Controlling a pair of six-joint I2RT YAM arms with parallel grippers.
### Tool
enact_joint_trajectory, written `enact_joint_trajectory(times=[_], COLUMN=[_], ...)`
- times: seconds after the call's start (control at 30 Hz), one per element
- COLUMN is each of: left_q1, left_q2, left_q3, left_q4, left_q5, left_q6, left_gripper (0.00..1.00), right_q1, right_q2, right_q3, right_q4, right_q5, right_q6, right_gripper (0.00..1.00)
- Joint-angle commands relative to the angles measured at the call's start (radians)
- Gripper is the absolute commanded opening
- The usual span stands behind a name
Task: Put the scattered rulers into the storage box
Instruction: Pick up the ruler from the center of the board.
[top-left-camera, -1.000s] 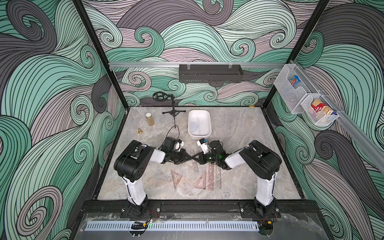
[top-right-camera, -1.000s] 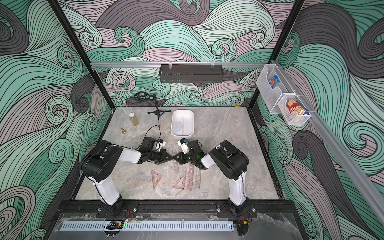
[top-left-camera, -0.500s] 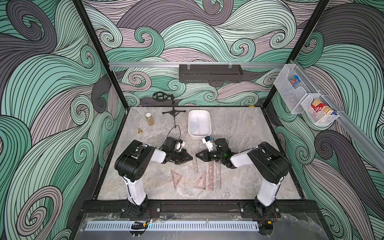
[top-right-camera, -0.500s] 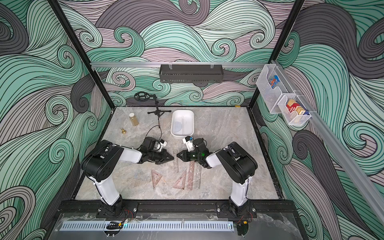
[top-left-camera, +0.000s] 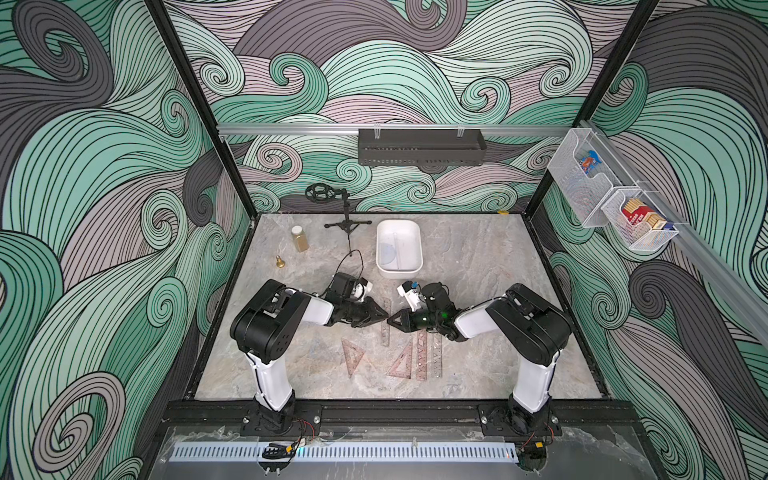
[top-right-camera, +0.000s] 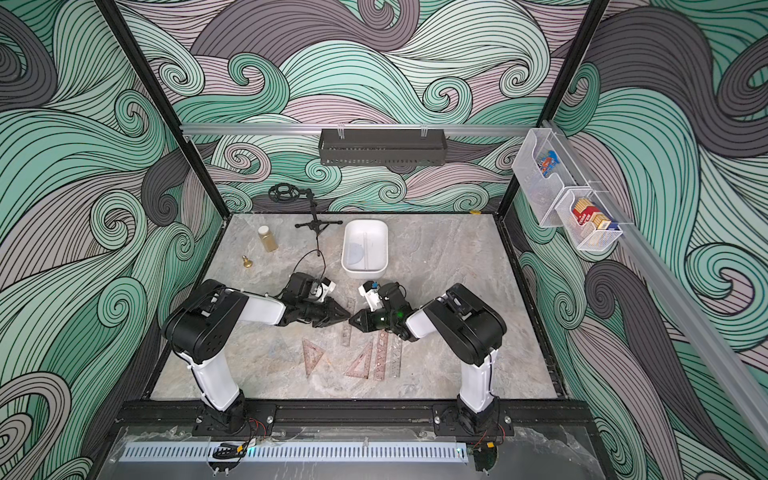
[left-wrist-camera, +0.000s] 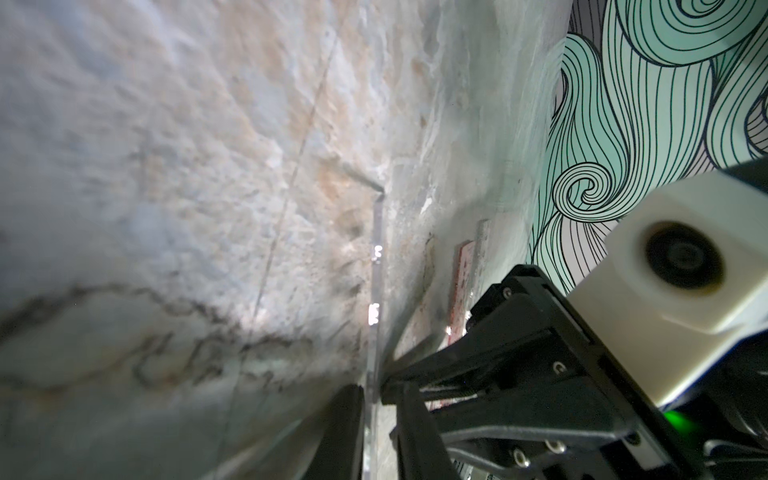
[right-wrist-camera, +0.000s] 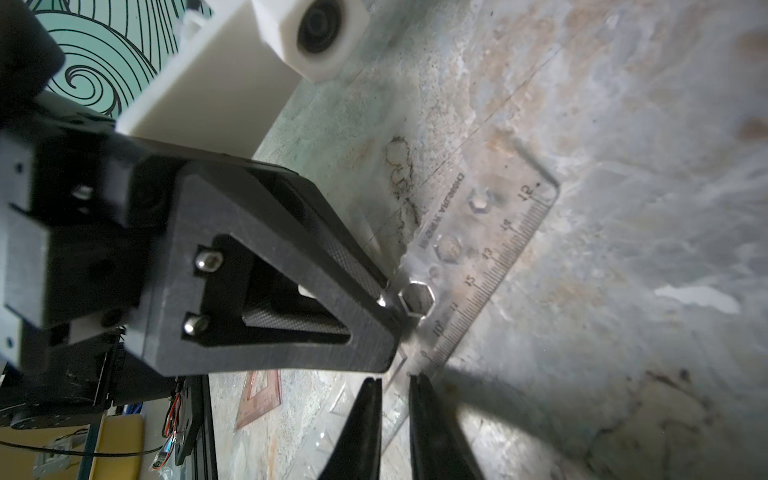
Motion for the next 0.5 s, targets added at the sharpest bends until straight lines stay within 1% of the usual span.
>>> enact_joint_trajectory(times=[0.0,0.07,0.13,0.2,0.3,0.47], left_q1=[-0.015,-0.015,-0.016,-0.016,-0.011,0.009], left_q2=[0.066,0.06,0.041,-0.002,-0.098,-0.225], left_q3=[-0.032,-0.028,-0.024,-0.024,-0.018,-0.003], left_q4=[-0.171,-0.177,-0.194,-0.201,-0.192,-0.057], left_q5=[-0.118,-0.111,-0.105,-0.087,-0.034,0.097], left_q6=[0.018,0.024,0.033,0.04,0.037,-0.045], left_gripper=[0.09,0.01,0.0,0.0,0.0,0.0], right_q1=[-0.001,-0.009,-0.023,-0.04,-0.072,-0.11], right_q2=[0.025,0.011,-0.018,-0.057,-0.124,-0.168], right_q3=[-0.022,-0.032,-0.043,-0.046,-0.063,-0.09], right_q4=[-0.024,0.005,0.034,0.044,0.089,0.274], right_q5=[-0.004,-0.025,-0.051,-0.083,-0.141,-0.279], right_q6=[0.004,0.016,0.031,0.045,0.108,0.288], right_gripper=[0.17,0.18,0.19,0.22,0.31,0.47])
